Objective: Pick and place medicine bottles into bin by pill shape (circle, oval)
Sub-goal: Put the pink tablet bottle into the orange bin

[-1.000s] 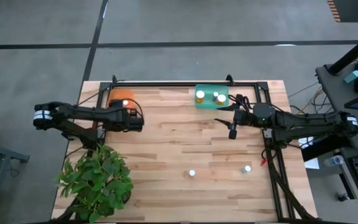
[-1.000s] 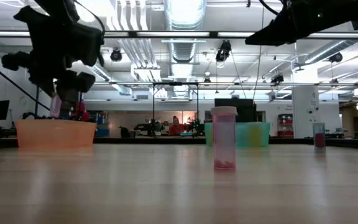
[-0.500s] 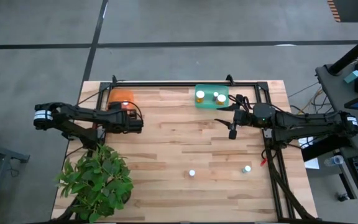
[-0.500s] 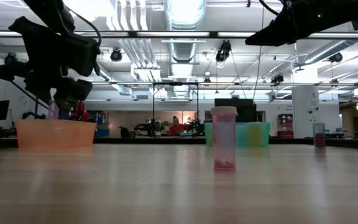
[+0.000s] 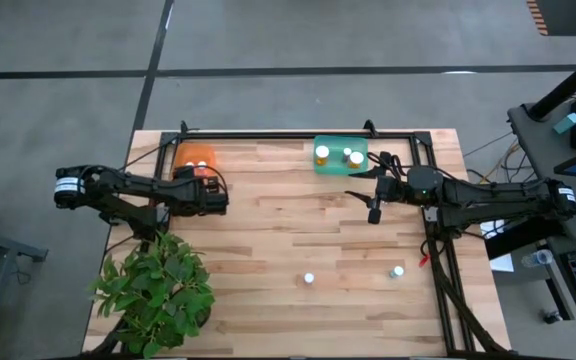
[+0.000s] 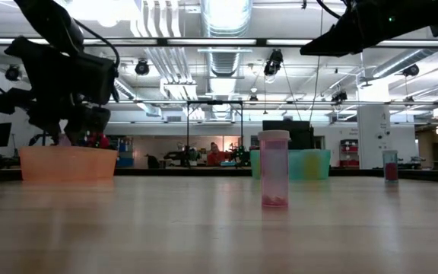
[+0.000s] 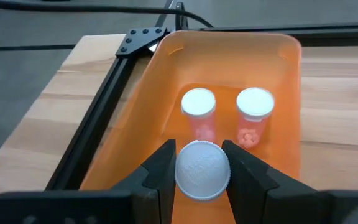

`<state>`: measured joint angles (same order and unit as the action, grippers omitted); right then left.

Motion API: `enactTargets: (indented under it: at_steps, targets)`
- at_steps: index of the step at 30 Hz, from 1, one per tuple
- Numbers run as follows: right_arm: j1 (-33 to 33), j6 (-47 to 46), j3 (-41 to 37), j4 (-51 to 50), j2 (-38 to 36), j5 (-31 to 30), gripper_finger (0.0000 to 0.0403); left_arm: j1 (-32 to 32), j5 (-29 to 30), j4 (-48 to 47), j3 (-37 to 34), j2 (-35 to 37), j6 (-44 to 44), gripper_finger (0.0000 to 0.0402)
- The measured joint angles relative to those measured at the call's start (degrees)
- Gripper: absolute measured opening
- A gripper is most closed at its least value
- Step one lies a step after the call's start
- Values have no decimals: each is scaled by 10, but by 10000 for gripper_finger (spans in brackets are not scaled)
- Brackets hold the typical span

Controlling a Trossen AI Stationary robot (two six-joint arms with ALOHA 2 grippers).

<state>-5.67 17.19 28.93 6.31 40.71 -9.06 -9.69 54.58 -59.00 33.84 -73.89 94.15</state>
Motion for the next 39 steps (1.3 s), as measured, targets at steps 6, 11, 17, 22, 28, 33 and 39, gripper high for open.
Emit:
enactTargets:
  at_steps: [6,11,17,22,28,33,39]
  targets:
    - [0,-2,0,0,0,0,199,-1,-8,6,-12,0,0,92]
    - [0,-2,0,0,0,0,199,-1,-10,7,-15,0,-2,92]
    - [0,-1,0,0,0,0,199,-1,-10,6,-17,0,-6,92]
    - [0,-1,0,0,0,0,199,-1,-16,6,-20,0,-14,92]
    - [0,-1,0,0,0,0,199,-1,-19,11,-20,0,-28,92]
    - [0,-1,0,0,0,0,199,-1,-19,24,-21,0,-28,92]
    - [0,-1,0,0,0,0,198,-1,-19,30,-21,0,-29,92]
